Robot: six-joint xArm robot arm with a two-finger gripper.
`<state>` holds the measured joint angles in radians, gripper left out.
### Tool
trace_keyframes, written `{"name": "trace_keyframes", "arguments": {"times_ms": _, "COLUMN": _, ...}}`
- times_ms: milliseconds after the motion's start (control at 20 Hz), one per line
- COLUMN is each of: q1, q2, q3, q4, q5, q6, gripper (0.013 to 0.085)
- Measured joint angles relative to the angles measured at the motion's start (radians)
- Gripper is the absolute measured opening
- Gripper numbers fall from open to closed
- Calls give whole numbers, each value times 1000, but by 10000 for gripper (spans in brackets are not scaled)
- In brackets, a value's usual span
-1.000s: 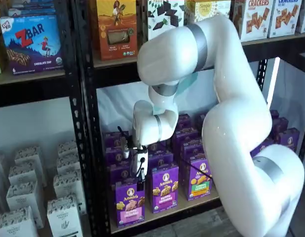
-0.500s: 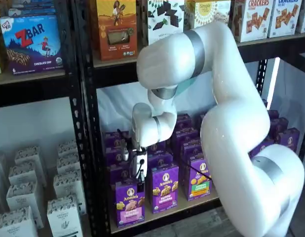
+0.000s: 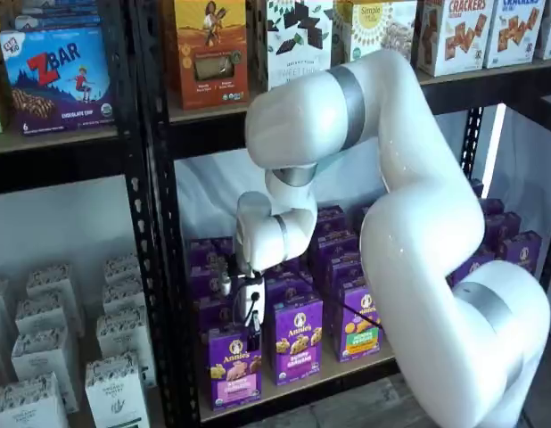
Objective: Pick up the purple box with a pink patch in the middle, on the bottom shelf, the first box from the left
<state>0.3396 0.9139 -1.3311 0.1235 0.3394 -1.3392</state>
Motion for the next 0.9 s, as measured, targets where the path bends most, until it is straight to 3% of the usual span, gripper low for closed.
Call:
{"name": "trace_keyframes", "arguments": {"times_ms": 400, "q1": -3, "q2": 41, "q3": -40, "q4": -37, "q5": 5, "q6": 31, "gripper": 850}}
{"name": "trace_keyframes", "arguments": {"times_ms": 900, "q1": -9, "q2": 79, "q3": -84, "q4": -24, "q5": 15, "q6": 14, "gripper": 850}}
